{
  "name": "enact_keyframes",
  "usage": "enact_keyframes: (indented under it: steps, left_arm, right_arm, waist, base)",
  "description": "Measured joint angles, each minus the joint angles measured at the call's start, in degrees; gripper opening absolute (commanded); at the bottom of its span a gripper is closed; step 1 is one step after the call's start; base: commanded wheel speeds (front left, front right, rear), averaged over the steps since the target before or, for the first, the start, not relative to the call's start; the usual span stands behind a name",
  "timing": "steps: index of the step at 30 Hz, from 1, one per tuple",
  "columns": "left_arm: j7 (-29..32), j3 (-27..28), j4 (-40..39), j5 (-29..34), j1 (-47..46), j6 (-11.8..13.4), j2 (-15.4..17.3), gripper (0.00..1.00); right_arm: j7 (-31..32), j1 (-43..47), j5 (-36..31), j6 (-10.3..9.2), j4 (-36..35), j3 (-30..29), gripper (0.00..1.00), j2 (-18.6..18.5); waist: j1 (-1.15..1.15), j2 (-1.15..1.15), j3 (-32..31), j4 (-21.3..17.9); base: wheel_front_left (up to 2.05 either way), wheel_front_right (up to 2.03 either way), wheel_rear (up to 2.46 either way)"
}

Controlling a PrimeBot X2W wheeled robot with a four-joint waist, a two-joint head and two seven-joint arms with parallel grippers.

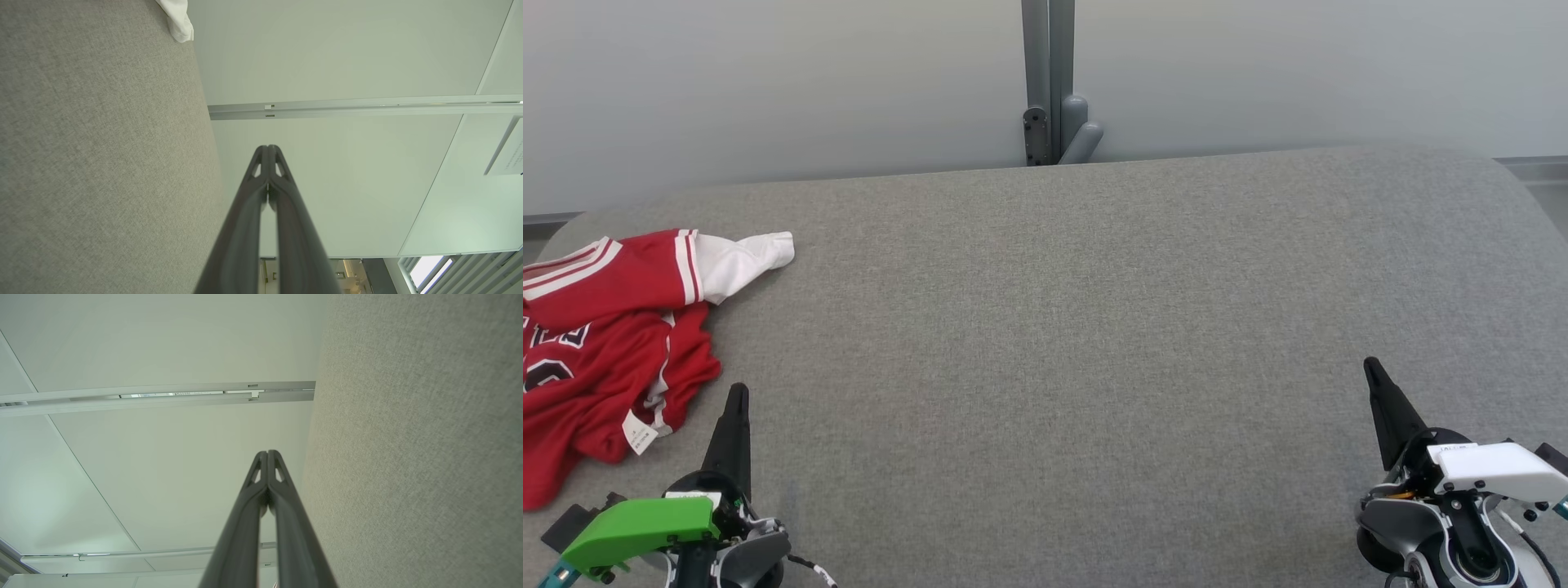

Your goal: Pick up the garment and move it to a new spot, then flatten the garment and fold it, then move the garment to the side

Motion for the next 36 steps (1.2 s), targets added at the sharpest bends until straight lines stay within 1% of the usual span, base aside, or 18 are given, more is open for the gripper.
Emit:
enact_keyframes:
  steps: [19,20,24,29,32,36]
  left_arm:
    - [0.0,0.0,0.0,0.0,0.0,0.0,0.0,0.00]
    - [0.0,0.0,0.2,0.0,0.1,0.0,0.0,1.00]
    - [-0.3,-0.3,2.0,0.0,1.6,0.1,-0.4,1.00]
    - [-1.7,-1.4,1.9,0.7,1.9,0.1,-0.4,1.00]
    - [-2.6,-1.7,1.9,2.4,2.0,0.2,-0.4,1.00]
    - [-3.6,-2.6,1.5,6.1,2.1,0.4,-0.4,1.00]
  right_arm:
    - [0.0,0.0,0.0,0.00,0.0,0.0,0.00,0.0]
    - [0.0,0.1,0.0,0.00,0.2,0.0,1.00,0.0]
    - [-0.1,1.5,0.0,-0.03,1.9,0.1,1.00,0.5]
    - [-1.5,2.0,-1.2,-0.03,1.7,1.2,1.00,0.5]
    - [-2.4,2.1,-4.2,-0.03,1.3,1.3,1.00,0.4]
    - [-3.5,2.2,-10.5,-0.03,0.1,1.3,1.00,0.4]
  waist:
    - [0.00,0.00,0.0,0.0]
    - [0.00,0.00,0.0,0.0]
    - [0.00,0.00,0.0,0.0]
    - [0.00,0.00,0.0,0.1]
    - [0.00,0.00,0.1,0.1]
    - [0.00,0.00,0.1,0.2]
  base:
    - [0.00,0.00,0.00]
    - [0.00,0.00,0.00]
    - [0.00,0.00,0.00]
    - [0.00,0.00,0.00]
    - [0.00,0.00,0.00]
    - [0.00,0.00,0.00]
